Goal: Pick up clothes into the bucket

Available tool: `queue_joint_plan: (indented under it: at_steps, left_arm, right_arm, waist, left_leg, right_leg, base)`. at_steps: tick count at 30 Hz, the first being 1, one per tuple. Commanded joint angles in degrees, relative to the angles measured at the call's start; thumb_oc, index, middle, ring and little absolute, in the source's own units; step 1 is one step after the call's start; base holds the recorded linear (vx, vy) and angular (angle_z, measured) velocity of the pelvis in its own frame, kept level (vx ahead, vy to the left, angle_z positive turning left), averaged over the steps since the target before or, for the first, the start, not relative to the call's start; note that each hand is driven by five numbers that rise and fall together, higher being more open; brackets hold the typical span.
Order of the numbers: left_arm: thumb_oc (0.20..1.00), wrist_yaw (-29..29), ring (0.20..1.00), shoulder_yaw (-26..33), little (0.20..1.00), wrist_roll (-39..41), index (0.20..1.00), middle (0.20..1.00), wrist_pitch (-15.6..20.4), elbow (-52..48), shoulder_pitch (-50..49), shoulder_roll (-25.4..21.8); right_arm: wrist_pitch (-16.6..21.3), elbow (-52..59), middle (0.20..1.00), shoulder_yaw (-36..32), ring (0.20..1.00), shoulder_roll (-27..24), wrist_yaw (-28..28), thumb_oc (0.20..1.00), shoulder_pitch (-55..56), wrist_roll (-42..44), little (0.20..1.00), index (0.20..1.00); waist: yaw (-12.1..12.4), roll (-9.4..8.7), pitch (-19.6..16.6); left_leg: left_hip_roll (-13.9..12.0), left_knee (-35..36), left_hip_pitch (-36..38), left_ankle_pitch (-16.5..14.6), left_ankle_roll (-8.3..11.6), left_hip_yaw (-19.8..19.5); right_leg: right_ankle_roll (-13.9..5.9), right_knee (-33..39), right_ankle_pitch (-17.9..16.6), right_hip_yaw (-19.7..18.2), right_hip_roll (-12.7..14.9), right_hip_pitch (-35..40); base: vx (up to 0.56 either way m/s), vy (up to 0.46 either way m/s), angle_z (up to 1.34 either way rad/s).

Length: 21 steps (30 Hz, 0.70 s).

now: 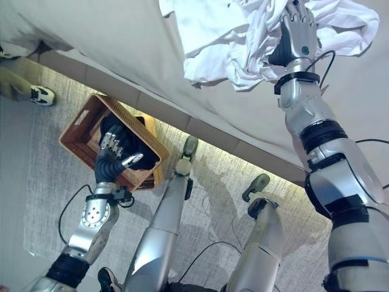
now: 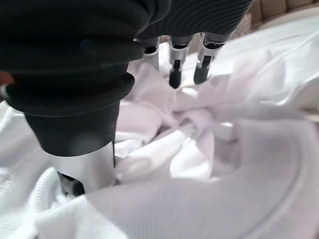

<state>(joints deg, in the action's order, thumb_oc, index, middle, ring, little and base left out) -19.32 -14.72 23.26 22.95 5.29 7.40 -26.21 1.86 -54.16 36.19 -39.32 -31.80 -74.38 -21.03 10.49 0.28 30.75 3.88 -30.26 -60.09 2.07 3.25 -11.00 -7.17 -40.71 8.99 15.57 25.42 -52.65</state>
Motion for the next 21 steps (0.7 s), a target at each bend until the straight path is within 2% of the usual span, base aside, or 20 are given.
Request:
queue_joint_plan:
  at_steps: [1,13,20,21]
  left_arm:
    - [1.0,-0.5,1.0,0.1,1.0,-0.2,1.0,1.0,2.7,-4.5,-1.5,-0.3]
    - [1.0,-0.8,1.0,0.7,1.0,1.3,1.0,1.0,2.1,-2.7,-1.2,1.2]
    - [1.0,-1.0,1.0,1.5,1.0,-0.2,1.0,1.0,1.5,-0.2,-0.2,2.2]
    - [1.0,-0.8,1.0,2.0,1.0,-0.7,1.0,1.0,1.3,0.7,0.6,2.4]
  right_arm:
    - [0.8,-2.4,0.2,0.1,0.2,-0.2,-0.1,0.2,-4.5,3.2,0.2,0.2]
    - [2.6,-1.1,0.2,-5.2,0.2,1.6,0.5,0.2,0.4,10.7,0.2,0.2]
    - [5.0,12.0,0.2,-12.4,0.2,1.0,-0.9,0.2,10.5,13.2,0.2,0.2]
    - [6.4,16.4,0.2,-15.5,0.2,1.3,-0.7,0.2,14.4,14.9,0.2,0.2]
  waist:
    - [1.7,1.3,-1.0]
    - [0.7,0.66,-1.0]
    - [-1.1,-1.83,-1.0]
    - [-1.6,-2.45,-1.0]
  left_leg:
    - [0.5,-3.6,-2.9,-4.4,-0.89,2.1]
    - [-0.6,-0.4,1.3,-3.3,-0.22,2.3]
    - [-2.8,4.2,10.2,-2.5,0.27,3.5]
    - [-3.5,5.9,12.3,-0.7,0.02,4.0]
  right_leg:
    - [-2.68,-0.2,0.3,-2.2,-0.5,2.1]
    - [-2.81,2.4,-0.5,-1.0,-0.8,6.3]
    - [-3.37,8.9,-3.2,-0.1,-2.3,15.3]
    - [-3.11,11.7,-5.5,0.7,-2.7,17.9]
  base:
    - [0.0,0.0,0.0]
    - [0.0,0.005,0.01]
    - [-0.01,-0.005,-0.06]
    - [-0.07,0.019,-0.18]
